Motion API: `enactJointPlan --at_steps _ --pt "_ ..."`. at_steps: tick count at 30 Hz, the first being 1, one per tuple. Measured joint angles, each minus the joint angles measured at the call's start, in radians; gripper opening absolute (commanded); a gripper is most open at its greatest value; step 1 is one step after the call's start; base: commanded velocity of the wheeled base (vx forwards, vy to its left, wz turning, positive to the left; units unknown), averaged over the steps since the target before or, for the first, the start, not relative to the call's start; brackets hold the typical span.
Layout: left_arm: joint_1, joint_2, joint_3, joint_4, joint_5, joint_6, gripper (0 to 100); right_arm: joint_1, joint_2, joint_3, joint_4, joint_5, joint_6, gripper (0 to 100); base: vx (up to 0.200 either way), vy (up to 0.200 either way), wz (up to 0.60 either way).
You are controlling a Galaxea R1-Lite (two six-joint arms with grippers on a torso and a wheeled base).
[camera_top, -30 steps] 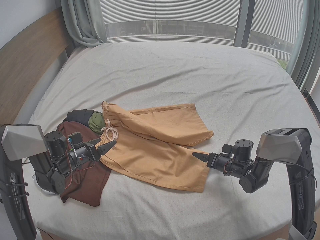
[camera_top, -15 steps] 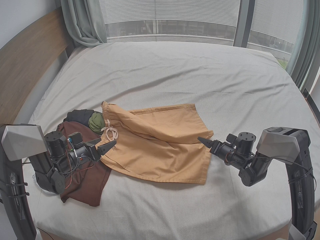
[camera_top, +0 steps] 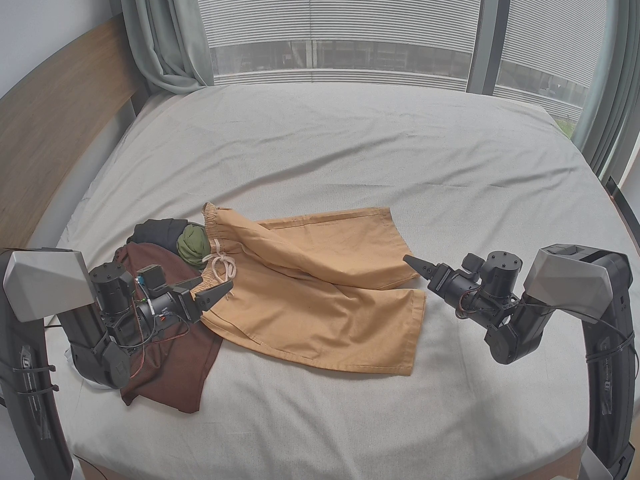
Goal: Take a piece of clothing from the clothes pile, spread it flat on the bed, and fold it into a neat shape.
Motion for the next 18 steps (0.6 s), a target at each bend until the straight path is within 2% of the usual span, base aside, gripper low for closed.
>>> enactJointPlan --at_steps 6,18 --pt "0.01 0.003 0.001 0.0 0.0 -0.013 100 -0.016 -0.011 0.03 0.074 0.0 -0.033 100 0.0 0.0 0.0" --pt "0.067 0.059 0.006 0.008 0.018 -0.134 100 -0.012 -0.022 0.06 0.079 0.0 -0.059 100 0.0 0.0 0.0"
